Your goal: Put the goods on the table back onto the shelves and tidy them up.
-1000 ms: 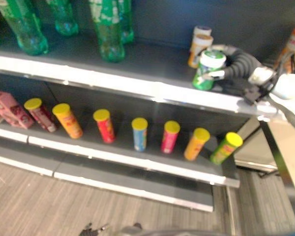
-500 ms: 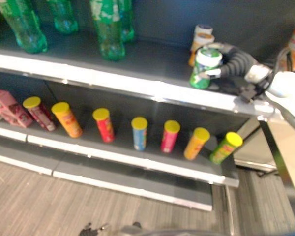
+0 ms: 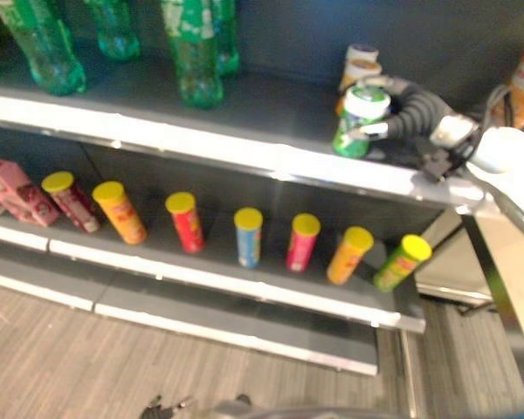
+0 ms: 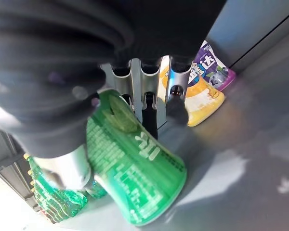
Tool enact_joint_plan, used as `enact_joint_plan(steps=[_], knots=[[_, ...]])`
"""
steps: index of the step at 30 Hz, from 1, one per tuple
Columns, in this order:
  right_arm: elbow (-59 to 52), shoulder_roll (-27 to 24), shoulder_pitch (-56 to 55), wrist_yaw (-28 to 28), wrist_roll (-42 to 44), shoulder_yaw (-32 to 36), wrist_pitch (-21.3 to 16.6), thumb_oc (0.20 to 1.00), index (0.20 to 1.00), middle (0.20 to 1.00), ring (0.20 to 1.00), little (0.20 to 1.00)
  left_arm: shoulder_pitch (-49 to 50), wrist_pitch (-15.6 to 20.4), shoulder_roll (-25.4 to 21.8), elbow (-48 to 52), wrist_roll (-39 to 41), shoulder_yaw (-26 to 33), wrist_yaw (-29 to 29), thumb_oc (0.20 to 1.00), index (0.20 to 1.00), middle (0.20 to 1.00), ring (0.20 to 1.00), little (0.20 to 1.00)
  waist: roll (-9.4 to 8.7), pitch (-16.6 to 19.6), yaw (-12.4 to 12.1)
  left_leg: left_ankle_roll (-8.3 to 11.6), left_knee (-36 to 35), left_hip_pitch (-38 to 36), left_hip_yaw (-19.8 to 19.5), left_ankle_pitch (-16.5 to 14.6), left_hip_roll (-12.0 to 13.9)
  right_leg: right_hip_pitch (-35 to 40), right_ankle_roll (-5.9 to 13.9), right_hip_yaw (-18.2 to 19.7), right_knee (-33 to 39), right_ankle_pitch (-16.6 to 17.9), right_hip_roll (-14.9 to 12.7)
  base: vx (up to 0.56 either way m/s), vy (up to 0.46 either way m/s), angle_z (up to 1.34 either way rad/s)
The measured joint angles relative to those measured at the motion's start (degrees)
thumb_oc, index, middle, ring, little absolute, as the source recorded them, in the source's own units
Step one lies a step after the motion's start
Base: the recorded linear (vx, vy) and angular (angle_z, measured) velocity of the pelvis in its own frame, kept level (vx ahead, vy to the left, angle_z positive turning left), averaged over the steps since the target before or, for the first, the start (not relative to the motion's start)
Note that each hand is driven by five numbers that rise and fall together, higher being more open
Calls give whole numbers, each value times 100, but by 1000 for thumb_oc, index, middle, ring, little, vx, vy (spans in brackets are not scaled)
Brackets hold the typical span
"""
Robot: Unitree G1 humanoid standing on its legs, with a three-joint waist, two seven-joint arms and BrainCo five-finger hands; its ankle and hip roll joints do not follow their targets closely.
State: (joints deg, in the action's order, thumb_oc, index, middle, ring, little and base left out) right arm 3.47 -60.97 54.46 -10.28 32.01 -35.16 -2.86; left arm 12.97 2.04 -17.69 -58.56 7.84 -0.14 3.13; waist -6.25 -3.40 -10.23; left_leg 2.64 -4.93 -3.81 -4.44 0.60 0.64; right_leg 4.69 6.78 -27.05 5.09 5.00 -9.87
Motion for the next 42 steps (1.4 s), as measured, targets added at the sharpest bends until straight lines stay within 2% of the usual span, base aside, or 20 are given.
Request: enact_joint_plan(steps=[9,17,22,23,24,26,27,28,30,32,33,36,42], knots=[[-2,25,-10,76,-133,103,-3,1000,1000,1000,1000,1000,2,0,22,4,0,1,3,1000,1000,1000,1000,1000,25,-16,20,25,-1,-14,14,-17,0,9,0,23,0,0,-2,0,0,0],[-155,366,-334,587,-392,1303,-106,1000,1000,1000,1000,1000,-3,-11,99,8,2,6,34,1000,1000,1000,1000,1000,65,-30,18,27,-1,-20,21,-19,-17,16,0,46,0,1,-19,0,0,0],[-439,691,-610,1329,-617,2752,-502,1000,1000,1000,1000,1000,-5,-21,176,4,1,11,102,1000,1000,1000,1000,1000,126,-30,15,22,-2,-31,19,-18,-40,37,2,42,-1,2,-41,22,14,1],[-459,702,-618,1429,-618,2870,-547,1000,1000,1000,1000,1000,-10,-21,179,5,1,11,117,1000,1000,1000,1000,1000,134,-31,14,28,-2,-32,18,-22,-44,38,3,40,-1,3,-45,30,27,6],[-900,833,-1081,1654,-632,3724,-656,1000,1000,1000,1000,1000,-44,-12,190,24,1,51,132,1000,1000,1000,1000,1000,144,-30,-9,22,-4,-29,5,-26,-51,53,2,30,-1,2,-51,15,29,6],[-1266,1120,-1382,1889,-629,4380,-894,1000,1000,1000,1000,1000,-14,-19,233,9,1,62,146,1000,1000,1000,1000,1000,168,-31,18,19,-2,-36,17,-24,-74,56,8,29,-1,5,-71,13,12,2],[-1675,1155,-1957,1995,-610,4895,-1036,1000,1000,1000,1000,1000,-9,-30,244,21,1,105,156,1000,1000,1000,1000,1000,190,-25,62,16,-5,-42,20,-31,-82,64,10,35,-1,6,-80,0,0,0],[-1854,1279,-2221,1998,-599,5073,-1107,1000,1000,1000,1000,1000,9,-28,246,23,2,137,164,1000,1000,1000,1000,1000,192,-23,61,14,-6,-44,23,-31,-82,67,11,34,-1,7,-78,0,0,0],[-2118,1534,-2693,1897,-307,5212,-1176,1000,1000,1000,1000,1000,10,-41,236,17,2,132,152,1000,1000,1000,1000,1000,207,-12,229,14,-7,-51,37,-39,-73,61,14,51,-1,7,-72,11,5,-2],[-2576,2019,-3416,1669,129,5445,-1233,1000,1000,1000,1000,1000,44,-40,250,121,2,135,109,1000,1000,1000,1000,1000,206,-4,219,28,-38,-51,46,-56,-65,58,17,59,-1,1,-67,3,5,-8],[-2658,2293,-3678,1402,572,5302,-1258,1000,1000,1000,1000,1000,97,-44,268,163,-1,121,25,1000,1000,1000,1000,1000,220,-1,307,23,-38,-46,135,-62,-67,5,24,137,-1,8,-71,6,10,-25],[-2611,2155,-3752,1005,887,5166,-1121,1000,1000,1000,1000,1000,99,-44,204,238,-4,130,-71,1000,1000,1000,1000,1000,238,-3,424,19,-38,-58,204,-65,-61,-24,32,207,-1,18,-69,-7,4,-15],[-2536,1954,-3735,510,975,5102,-878,1000,1000,1000,1000,1000,86,-38,184,308,-10,129,-169,1000,1000,1000,1000,1000,197,13,432,-31,-8,-184,423,-68,-57,-31,40,440,-1,56,-61,1,-10,-19]])
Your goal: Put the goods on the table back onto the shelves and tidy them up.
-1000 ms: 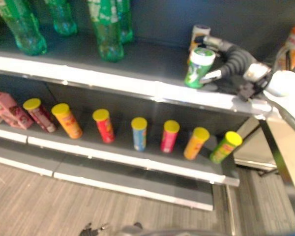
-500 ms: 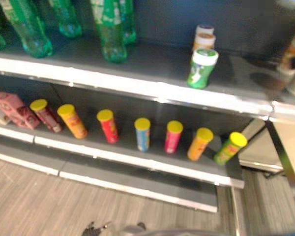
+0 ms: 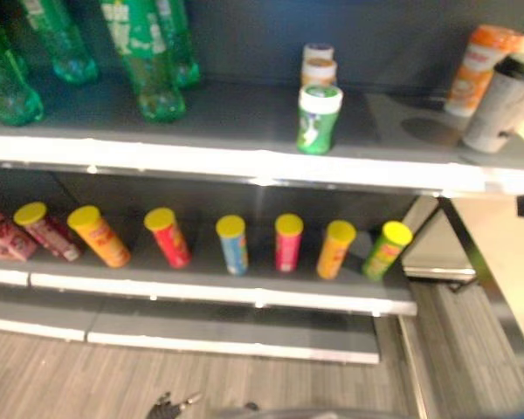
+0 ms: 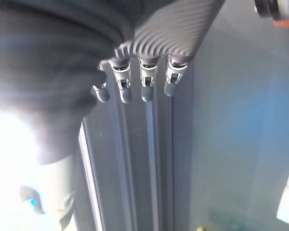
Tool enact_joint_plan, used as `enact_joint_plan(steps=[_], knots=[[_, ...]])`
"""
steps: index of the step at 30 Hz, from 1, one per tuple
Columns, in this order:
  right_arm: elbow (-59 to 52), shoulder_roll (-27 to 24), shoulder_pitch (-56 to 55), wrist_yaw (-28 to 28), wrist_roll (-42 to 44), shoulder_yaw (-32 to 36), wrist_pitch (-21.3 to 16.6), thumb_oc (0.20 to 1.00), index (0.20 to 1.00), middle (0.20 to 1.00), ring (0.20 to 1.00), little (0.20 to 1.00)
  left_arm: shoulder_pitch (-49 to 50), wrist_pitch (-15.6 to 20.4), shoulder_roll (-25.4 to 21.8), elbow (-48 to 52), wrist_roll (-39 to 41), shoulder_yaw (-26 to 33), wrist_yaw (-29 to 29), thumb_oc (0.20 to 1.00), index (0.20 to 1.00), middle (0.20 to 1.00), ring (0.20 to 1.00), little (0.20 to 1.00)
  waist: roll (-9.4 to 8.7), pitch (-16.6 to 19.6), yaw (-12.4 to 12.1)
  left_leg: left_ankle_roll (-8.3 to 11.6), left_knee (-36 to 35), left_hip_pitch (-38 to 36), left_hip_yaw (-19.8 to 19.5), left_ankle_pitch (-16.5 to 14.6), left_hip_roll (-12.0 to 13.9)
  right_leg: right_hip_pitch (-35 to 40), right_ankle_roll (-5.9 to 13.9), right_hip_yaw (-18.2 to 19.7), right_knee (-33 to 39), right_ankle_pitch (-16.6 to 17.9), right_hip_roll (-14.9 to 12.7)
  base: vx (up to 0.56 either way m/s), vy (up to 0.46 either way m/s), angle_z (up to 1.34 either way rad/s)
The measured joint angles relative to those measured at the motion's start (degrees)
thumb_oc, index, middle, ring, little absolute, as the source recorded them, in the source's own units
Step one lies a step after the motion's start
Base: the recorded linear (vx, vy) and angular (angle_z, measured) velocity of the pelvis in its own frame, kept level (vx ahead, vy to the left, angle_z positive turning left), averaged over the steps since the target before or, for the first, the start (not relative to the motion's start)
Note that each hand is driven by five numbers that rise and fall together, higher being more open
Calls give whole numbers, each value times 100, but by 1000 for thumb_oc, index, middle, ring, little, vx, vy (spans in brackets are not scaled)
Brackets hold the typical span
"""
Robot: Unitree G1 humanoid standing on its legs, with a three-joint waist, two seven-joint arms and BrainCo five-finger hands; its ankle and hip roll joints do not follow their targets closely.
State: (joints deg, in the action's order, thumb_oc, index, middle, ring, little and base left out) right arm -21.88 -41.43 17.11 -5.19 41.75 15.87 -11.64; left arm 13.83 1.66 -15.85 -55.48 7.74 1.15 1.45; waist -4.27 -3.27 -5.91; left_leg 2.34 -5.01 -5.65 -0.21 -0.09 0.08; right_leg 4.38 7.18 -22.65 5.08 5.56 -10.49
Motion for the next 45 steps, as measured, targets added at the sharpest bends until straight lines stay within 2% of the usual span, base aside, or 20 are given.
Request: enact_joint_plan(steps=[8,10,11,14,16,17,19,20,21,22,23,24,25,28,32,33,34,36,42,45], knots=[[171,-298,19,-230,211,-188,123,1000,1000,1000,1000,1000,9,32,-21,319,20,103,-65,1000,1000,1000,1000,1000,-9,-13,-28,122,334,175,36,-92,37,43,-25,-47,-1,3,15,-154,13,6],[203,-284,-14,-263,208,-197,135,1000,1000,1000,1000,1000,-69,34,-41,263,26,112,-109,1000,1000,1000,1000,1000,-79,-123,-29,197,887,275,165,-502,123,55,-130,-126,-61,58,-117,-202,299,11],[254,-253,-19,-264,207,-203,165,1000,1000,1000,1000,1000,-64,34,-40,227,31,115,-133,1000,1000,1000,1000,1000,-23,-161,-20,131,1451,364,290,-607,363,108,-154,-147,-207,-30,-172,-191,314,10],[469,-304,-488,-326,191,163,217,1000,1000,1000,1000,1000,-131,75,134,-79,20,38,-169,1000,1000,1000,1000,1000,274,-181,253,963,2290,312,-437,-891,1278,-263,42,-191,-975,-375,-453,-322,625,23],[620,-344,-826,-270,151,555,382,1000,1000,1000,1000,1000,-223,66,266,-114,10,-121,-191,1000,1000,1000,1000,1000,518,-123,537,1059,1588,63,-713,-1225,1359,-560,305,-51,-1206,-291,-728,-126,353,30],[596,-272,-833,-261,146,628,442,1000,1000,1000,1000,1000,-189,64,261,-111,9,-121,-216,1000,1000,1000,1000,1000,591,-118,607,863,1146,-96,-689,-1331,1227,-638,428,-14,-1247,-185,-858,-152,290,-13],[539,141,-1087,-254,-64,665,490,1000,1000,1000,1000,1000,-220,79,-123,-153,-19,-72,-221,1000,1000,1000,1000,1000,11,-76,576,550,1039,-235,-519,-1164,437,-677,431,185,-1068,327,-1589,-453,581,-28],[622,371,-1158,-238,-209,695,448,1000,1000,1000,1000,1000,-215,68,-245,-183,-63,-52,-223,1000,1000,1000,1000,1000,-103,-120,471,343,1306,-141,-143,-1140,174,-738,246,-17,-1129,660,-1880,-567,712,-41],[821,549,-1366,-103,-356,670,499,1000,1000,1000,1000,1000,-99,74,-257,-133,-206,-138,-218,1000,1000,1000,1000,1000,-62,-80,402,229,1226,-309,43,-1083,-66,-859,-25,-331,-1086,1390,-2020,-476,588,-62],[854,518,-1357,-46,-477,522,512,1000,1000,1000,1000,1000,-36,67,-232,-130,-243,-182,-250,1000,1000,1000,1000,1000,33,-102,370,57,1458,-86,149,-1145,-212,-1050,-294,-229,-994,2060,-2128,-461,453,-51],[1045,538,-1483,9,-610,460,513,1000,1000,1000,1000,1000,-29,57,-327,-158,-275,-75,-252,1000,1000,1000,1000,1000,95,-166,471,-231,1398,-51,302,-1085,-449,-1210,-713,-351,-914,2424,-2125,-414,357,-46],[1232,513,-1478,29,-707,455,535,1000,1000,1000,1000,1000,-35,57,-404,-190,-275,-53,-227,1000,1000,1000,1000,1000,85,-192,382,-264,1473,-17,417,-1073,-519,-1237,-716,-523,-914,2426,-2089,-403,310,-25],[1531,453,-1459,134,-723,460,567,1000,1000,1000,1000,1000,-77,23,-398,-346,-273,128,-204,1000,1000,1000,1000,1000,281,-212,352,-395,1461,-9,477,-1077,-355,-1295,-289,-567,-1534,1730,-1977,-329,273,-13],[1693,49,-1405,64,-679,457,631,1000,1000,1000,1000,1000,-20,-4,-412,-265,-265,332,-165,1000,1000,1000,1000,1000,377,-171,287,-562,819,-157,632,-610,-201,-1550,233,-339,-4025,-579,-1413,-243,112,-14],[1777,-246,-1308,-350,-531,-2,713,1000,1000,1000,1000,1000,180,-70,-399,-105,-217,397,-175,1000,1000,1000,1000,1000,87,-184,71,-520,699,-75,1008,-413,-140,-888,164,-628,-3477,-1561,-1036,-198,-105,-58],[1825,-250,-1394,-442,-448,-211,766,1000,1000,1000,1000,1000,209,-66,-391,-65,-210,468,-191,1000,1000,1000,1000,1000,-1,-150,14,-479,683,-87,1080,-388,-100,-653,180,-612,-2996,-1535,-848,-121,-180,-56],[1841,-238,-1511,-617,-423,-363,879,1000,1000,1000,1000,1000,223,-68,-386,-76,-207,478,-205,1000,1000,1000,1000,1000,-44,-147,-37,-390,663,-27,1175,-328,-39,-539,-16,-613,-2459,-1584,-655,-64,-163,-45],[1865,-323,-1914,-1044,-222,-614,1179,1000,1000,1000,1000,1000,205,-46,-180,-20,-206,559,-291,1000,1000,1000,1000,1000,34,-63,-120,-159,447,-8,1268,-167,236,-431,-155,-600,-1716,-1268,-178,-45,-120,-46],[2453,-731,-4062,-1978,-505,-898,1697,1000,1000,1000,1000,1000,241,-48,-17,16,-243,561,-493,1000,1000,1000,1000,1000,207,-7,-68,-29,420,283,1335,-93,393,-717,-264,-481,-1606,-1109,16,-69,-127,-12],[3907,-289,-4611,-2152,-1229,-1293,1959,1000,1000,1000,1000,1000,383,-48,-10,-29,-383,429,-609,1000,1000,1000,1000,1000,351,32,107,-40,401,354,1316,-2,403,-710,-263,-500,-1558,-1012,47,-15,-88,0]])
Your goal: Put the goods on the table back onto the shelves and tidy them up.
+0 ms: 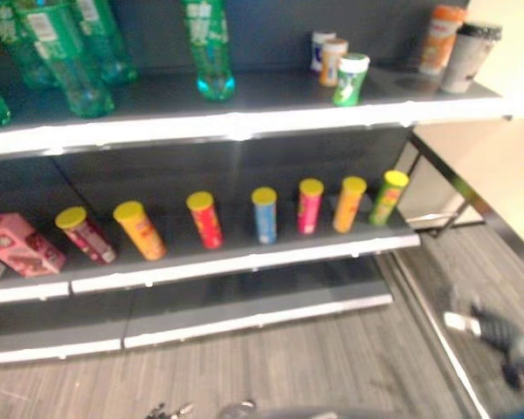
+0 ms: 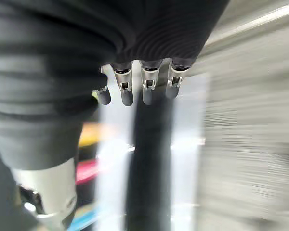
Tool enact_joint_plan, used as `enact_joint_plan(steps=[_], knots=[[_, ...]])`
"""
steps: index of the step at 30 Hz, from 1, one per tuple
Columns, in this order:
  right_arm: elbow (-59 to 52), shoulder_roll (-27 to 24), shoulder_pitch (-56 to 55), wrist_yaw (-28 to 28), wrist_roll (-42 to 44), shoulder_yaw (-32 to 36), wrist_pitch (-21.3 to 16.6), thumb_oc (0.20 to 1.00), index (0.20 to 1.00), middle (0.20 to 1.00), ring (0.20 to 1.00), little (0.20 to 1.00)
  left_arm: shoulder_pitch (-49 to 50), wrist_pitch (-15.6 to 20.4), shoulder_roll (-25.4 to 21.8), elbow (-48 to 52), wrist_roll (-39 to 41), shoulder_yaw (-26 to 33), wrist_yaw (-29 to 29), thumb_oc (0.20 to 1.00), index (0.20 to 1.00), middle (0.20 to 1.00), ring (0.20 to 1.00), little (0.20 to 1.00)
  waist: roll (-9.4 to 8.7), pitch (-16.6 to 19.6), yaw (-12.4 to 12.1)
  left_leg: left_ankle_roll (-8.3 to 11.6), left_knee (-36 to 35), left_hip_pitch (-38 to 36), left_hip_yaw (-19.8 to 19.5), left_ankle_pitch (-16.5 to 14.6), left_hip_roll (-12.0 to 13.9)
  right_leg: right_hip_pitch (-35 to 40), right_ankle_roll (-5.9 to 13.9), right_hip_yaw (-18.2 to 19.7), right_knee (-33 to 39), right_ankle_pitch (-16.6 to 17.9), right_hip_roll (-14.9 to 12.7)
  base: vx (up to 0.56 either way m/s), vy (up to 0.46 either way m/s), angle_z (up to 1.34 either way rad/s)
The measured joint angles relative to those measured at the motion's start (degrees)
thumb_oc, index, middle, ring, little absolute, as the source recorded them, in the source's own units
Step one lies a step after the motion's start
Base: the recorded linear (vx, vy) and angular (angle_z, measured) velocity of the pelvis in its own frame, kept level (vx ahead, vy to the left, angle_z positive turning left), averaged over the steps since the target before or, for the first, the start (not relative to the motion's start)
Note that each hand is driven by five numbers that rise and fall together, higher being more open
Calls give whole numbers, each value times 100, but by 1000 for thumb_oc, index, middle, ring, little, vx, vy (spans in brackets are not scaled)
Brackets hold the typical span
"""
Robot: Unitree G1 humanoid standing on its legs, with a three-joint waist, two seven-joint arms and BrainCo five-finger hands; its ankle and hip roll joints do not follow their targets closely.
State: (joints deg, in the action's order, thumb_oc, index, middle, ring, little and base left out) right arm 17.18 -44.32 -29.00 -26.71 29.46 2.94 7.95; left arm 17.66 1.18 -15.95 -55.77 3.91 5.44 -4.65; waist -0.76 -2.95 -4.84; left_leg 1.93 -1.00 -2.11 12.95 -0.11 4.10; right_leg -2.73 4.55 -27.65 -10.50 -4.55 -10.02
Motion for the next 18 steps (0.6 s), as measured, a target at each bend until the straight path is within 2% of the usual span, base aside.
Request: enact_joint_plan(steps=[1,2,3,5,6,7,9,10,11,14,18], knots=[[480,274,22,12,-224,-138,4,1000,1000,1000,1000,1000,-9,5,1,-42,-66,-108,-12,1000,1000,1000,1000,1000,-7,5,18,1,-2,-12,-9,-1,19,53,-3,-15,75,25,41,-3,-67,3],[1315,798,245,124,-649,-456,-2,1000,1000,1000,1000,1000,-80,8,27,-162,-88,-260,-21,1000,1000,1000,1000,1000,31,54,23,7,1,-26,-22,3,35,111,-11,-29,170,58,85,-3,-40,4],[1472,1094,284,178,-847,-550,53,1000,1000,1000,1000,1000,-106,-1,79,-208,-130,-334,-47,1000,1000,1000,1000,1000,79,63,29,10,-8,-23,-25,8,40,113,-16,-41,196,70,92,-9,-34,3],[1818,1471,476,392,-1049,-580,-114,1000,1000,1000,1000,1000,-177,-2,165,-305,-135,-346,-15,1000,1000,1000,1000,1000,155,66,44,10,4,-30,-33,8,39,141,4,-43,227,89,95,1,-14,2],[2587,1980,744,752,-1212,-278,-367,1000,1000,1000,1000,1000,-266,-5,207,-357,-131,-432,104,1000,1000,1000,1000,1000,180,61,62,-1,25,-49,-50,15,35,169,9,-42,247,102,100,25,-25,3],[3822,2591,1373,1409,-1471,135,-434,1000,1000,1000,1000,1000,-426,-13,246,-530,-131,-559,194,1000,1000,1000,1000,1000,202,91,38,-4,-1,-122,-53,12,28,212,-10,-43,235,92,94,18,-13,6],[4271,2882,1605,1905,-1530,189,-592,1000,1000,1000,1000,1000,-484,3,368,-525,-126,-583,397,1000,1000,1000,1000,1000,262,103,11,-14,3,-108,-83,-87,-2,202,-29,-48,228,73,57,42,-4,6],[4332,2938,1630,2023,-1531,188,-619,1000,1000,1000,1000,1000,-535,10,371,-515,-126,-588,423,1000,1000,1000,1000,1000,259,110,15,-19,3,-112,-82,-91,-13,204,-42,-46,229,65,44,77,6,5],[4841,2961,1780,2233,-1525,204,-730,1000,1000,1000,1000,1000,-658,29,350,-743,-101,-613,529,1000,1000,1000,1000,1000,224,145,15,-38,5,-134,-97,-103,-30,275,-50,-44,237,58,35,78,5,4],[5391,2929,1950,2414,-1545,50,-708,1000,1000,1000,1000,1000,-776,21,302,-1077,-103,-767,608,1000,1000,1000,1000,1000,128,229,-6,-64,7,-222,-109,-83,-42,376,6,-45,242,69,35,46,6,3],[5329,2858,1918,2566,-1872,-130,-714,1000,1000,1000,1000,1000,-785,28,294,-1058,-106,-812,645,1000,1000,1000,1000,1000,106,287,-3,-66,21,-271,-128,-83,-58,442,12,-66,269,79,33,49,7,3]])
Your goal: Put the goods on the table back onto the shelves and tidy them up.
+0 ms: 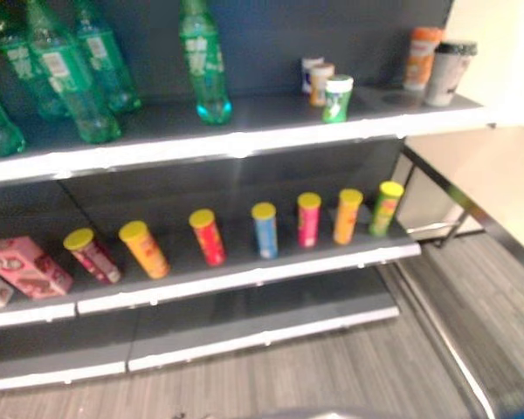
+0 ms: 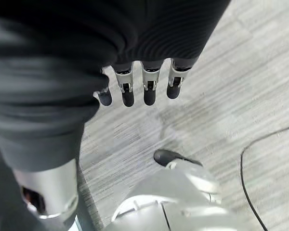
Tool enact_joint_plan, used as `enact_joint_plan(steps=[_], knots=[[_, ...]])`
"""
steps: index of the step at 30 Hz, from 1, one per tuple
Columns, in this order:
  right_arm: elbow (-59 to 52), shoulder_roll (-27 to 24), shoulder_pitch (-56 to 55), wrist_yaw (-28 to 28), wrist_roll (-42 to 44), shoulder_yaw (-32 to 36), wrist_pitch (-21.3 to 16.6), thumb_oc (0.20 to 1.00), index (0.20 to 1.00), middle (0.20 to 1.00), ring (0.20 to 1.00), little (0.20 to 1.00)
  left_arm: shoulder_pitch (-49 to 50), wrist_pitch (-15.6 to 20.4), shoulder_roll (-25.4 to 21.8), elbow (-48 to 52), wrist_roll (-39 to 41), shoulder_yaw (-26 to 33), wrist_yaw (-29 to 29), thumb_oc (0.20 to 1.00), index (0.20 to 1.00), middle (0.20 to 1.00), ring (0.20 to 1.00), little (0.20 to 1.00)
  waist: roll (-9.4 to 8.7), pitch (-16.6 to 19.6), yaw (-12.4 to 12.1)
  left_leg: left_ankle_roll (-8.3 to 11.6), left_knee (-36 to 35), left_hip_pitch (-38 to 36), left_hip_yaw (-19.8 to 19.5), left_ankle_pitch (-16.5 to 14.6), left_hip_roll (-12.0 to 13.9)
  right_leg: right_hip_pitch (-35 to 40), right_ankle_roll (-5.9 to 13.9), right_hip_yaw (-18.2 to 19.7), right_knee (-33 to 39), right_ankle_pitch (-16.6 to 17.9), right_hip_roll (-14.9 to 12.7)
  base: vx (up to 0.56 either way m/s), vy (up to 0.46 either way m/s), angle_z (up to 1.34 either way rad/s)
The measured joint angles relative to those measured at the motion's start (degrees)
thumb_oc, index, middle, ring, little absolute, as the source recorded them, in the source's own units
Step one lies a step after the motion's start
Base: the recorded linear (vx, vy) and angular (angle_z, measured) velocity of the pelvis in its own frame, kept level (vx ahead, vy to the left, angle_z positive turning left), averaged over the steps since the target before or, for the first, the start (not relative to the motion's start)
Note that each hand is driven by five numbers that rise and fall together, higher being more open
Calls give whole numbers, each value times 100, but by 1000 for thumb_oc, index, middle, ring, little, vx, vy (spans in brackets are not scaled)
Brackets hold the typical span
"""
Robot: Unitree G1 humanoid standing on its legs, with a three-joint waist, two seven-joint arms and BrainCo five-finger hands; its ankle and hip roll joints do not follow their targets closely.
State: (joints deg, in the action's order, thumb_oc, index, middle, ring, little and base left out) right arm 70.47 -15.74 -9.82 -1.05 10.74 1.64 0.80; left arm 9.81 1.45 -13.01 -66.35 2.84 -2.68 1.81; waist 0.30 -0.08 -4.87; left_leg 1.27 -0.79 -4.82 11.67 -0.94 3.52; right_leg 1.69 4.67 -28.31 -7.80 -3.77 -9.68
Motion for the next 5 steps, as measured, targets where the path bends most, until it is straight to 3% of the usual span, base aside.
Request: enact_joint_plan(steps=[5], knots=[[87,-55,63,79,-336,-117,4,1000,1000,1000,1000,1000,-47,41,-3,-15,-1,-15,9,1000,1000,1000,1000,1000,62,39,-33,-18,-11,-45,-39,-17,-15,81,30,-45,46,-14,-8,21,3,5]])
